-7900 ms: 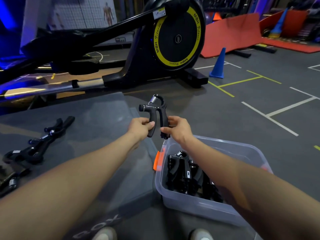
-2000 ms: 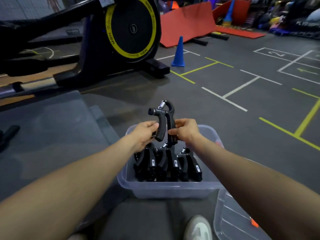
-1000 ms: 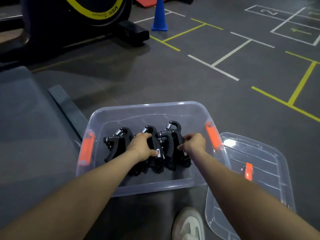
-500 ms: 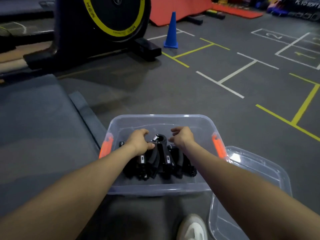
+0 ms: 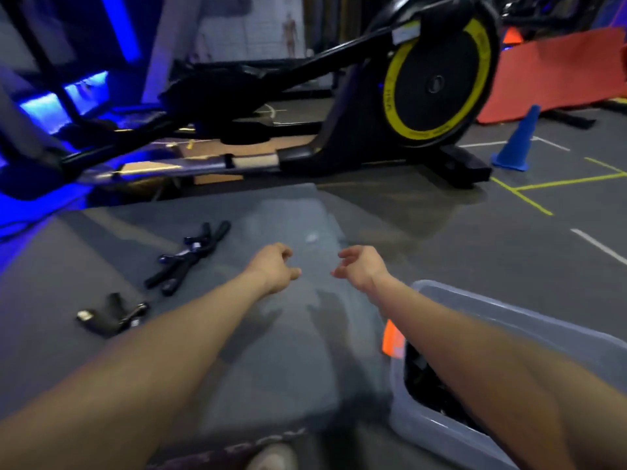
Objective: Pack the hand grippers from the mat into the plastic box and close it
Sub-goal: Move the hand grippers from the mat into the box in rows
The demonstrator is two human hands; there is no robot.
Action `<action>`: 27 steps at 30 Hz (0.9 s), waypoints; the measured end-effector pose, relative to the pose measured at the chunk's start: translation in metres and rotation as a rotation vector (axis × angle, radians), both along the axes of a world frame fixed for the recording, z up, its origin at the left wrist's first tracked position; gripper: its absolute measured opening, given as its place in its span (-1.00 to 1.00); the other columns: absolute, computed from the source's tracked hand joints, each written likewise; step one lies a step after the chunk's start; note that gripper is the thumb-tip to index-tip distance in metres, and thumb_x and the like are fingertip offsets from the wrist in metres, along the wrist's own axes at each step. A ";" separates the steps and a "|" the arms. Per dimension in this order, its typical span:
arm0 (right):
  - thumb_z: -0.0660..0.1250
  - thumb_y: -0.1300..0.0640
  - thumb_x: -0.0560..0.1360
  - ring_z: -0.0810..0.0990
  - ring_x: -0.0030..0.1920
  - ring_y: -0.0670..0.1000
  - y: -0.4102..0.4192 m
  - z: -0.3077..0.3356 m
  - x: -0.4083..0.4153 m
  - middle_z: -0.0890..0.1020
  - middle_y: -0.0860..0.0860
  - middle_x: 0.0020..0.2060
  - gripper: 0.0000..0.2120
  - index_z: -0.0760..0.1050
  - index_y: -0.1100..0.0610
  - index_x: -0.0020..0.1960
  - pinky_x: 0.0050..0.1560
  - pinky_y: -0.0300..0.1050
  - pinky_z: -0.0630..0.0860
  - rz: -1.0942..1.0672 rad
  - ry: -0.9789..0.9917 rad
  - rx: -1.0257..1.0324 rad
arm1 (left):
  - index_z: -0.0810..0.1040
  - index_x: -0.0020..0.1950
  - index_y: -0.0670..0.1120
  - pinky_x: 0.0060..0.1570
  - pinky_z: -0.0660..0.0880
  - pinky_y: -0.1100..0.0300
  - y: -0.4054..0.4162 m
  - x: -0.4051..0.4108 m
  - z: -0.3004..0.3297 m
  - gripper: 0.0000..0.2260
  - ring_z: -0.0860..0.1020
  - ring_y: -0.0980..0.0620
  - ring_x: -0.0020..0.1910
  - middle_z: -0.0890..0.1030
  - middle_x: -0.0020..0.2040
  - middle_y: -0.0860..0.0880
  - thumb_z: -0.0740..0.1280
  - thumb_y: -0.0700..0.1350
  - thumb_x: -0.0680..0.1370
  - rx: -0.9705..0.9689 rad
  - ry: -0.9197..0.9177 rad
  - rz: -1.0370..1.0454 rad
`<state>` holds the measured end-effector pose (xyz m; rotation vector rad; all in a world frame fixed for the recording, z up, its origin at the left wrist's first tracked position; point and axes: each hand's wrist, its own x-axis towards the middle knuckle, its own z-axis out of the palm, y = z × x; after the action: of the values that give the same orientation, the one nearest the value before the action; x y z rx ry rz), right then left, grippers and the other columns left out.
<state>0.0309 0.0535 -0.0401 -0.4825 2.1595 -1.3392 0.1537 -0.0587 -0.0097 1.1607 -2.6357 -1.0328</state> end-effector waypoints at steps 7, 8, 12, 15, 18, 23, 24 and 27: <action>0.44 0.38 0.36 0.43 -0.18 0.02 -0.123 -0.054 0.078 0.42 0.02 -0.34 -0.64 0.48 0.31 0.13 -0.24 -0.36 0.40 0.225 0.002 0.062 | 0.43 0.33 -0.18 0.30 0.35 0.15 -0.092 0.112 -0.049 -0.56 0.48 -0.08 0.28 0.50 0.30 -0.14 0.39 -0.14 0.48 -0.051 -0.073 0.280; 0.46 0.36 0.36 0.43 -0.17 0.02 -0.138 -0.064 0.089 0.41 0.01 -0.35 -0.66 0.48 0.26 0.10 -0.23 -0.32 0.38 0.255 -0.002 0.068 | 0.43 0.33 -0.18 0.30 0.36 0.13 -0.101 0.125 -0.059 -0.56 0.48 -0.09 0.28 0.50 0.30 -0.15 0.39 -0.13 0.48 -0.045 -0.085 0.308; 0.48 0.32 0.35 0.43 -0.19 -0.01 -0.186 -0.097 0.128 0.37 -0.06 -0.37 -0.69 0.48 0.19 0.04 -0.26 -0.34 0.32 0.353 -0.042 0.109 | 0.44 0.32 -0.19 0.29 0.40 0.03 -0.131 0.165 -0.093 -0.54 0.50 -0.15 0.23 0.49 0.27 -0.20 0.42 -0.14 0.45 -0.046 -0.116 0.391; 0.48 0.30 0.35 0.45 -0.16 -0.02 -0.212 -0.115 0.151 0.40 -0.05 -0.34 -0.72 0.50 0.21 0.02 -0.13 -0.26 0.39 0.378 -0.065 0.130 | 0.44 0.31 -0.17 0.28 0.40 0.04 -0.148 0.186 -0.114 -0.52 0.47 -0.17 0.24 0.44 0.28 -0.18 0.43 -0.15 0.42 -0.075 -0.149 0.428; 0.49 0.28 0.35 0.46 -0.11 -0.02 -0.228 -0.126 0.164 0.47 -0.01 -0.31 -0.59 0.50 0.28 0.17 -0.03 -0.23 0.36 0.408 -0.051 0.133 | 0.42 0.31 -0.15 0.26 0.38 0.04 -0.161 0.201 -0.131 -0.51 0.40 -0.16 0.28 0.39 0.28 -0.16 0.45 -0.12 0.41 -0.113 -0.210 0.431; 0.49 0.25 0.36 0.48 -0.10 -0.03 -0.235 -0.132 0.172 0.52 0.03 -0.13 -0.61 0.53 0.23 0.17 -0.03 -0.27 0.37 0.460 -0.004 0.133 | 0.43 0.30 -0.16 0.29 0.33 0.03 -0.177 0.216 -0.150 -0.56 0.34 -0.18 0.28 0.39 0.27 -0.17 0.40 -0.14 0.44 -0.191 -0.223 0.452; 0.48 0.25 0.36 0.48 -0.10 -0.04 -0.236 -0.133 0.173 0.52 0.02 -0.13 -0.62 0.53 0.22 0.17 -0.02 -0.27 0.37 0.468 0.000 0.134 | 0.44 0.29 -0.16 0.30 0.33 0.02 -0.178 0.218 -0.153 -0.58 0.33 -0.18 0.28 0.39 0.27 -0.16 0.39 -0.13 0.45 -0.199 -0.223 0.446; 0.49 0.25 0.36 0.48 -0.10 -0.04 -0.236 -0.137 0.173 0.52 0.02 -0.13 -0.61 0.54 0.22 0.16 -0.03 -0.26 0.36 0.472 -0.015 0.144 | 0.50 0.21 -0.16 0.26 0.37 0.00 -0.179 0.221 -0.162 -0.66 0.34 -0.16 0.23 0.42 0.24 -0.13 0.39 -0.13 0.46 -0.223 -0.214 0.426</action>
<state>0.2044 -0.1823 -0.1769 -0.8552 1.9480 -0.9180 0.3751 -0.2381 -0.1722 1.7491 -2.3974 -0.5505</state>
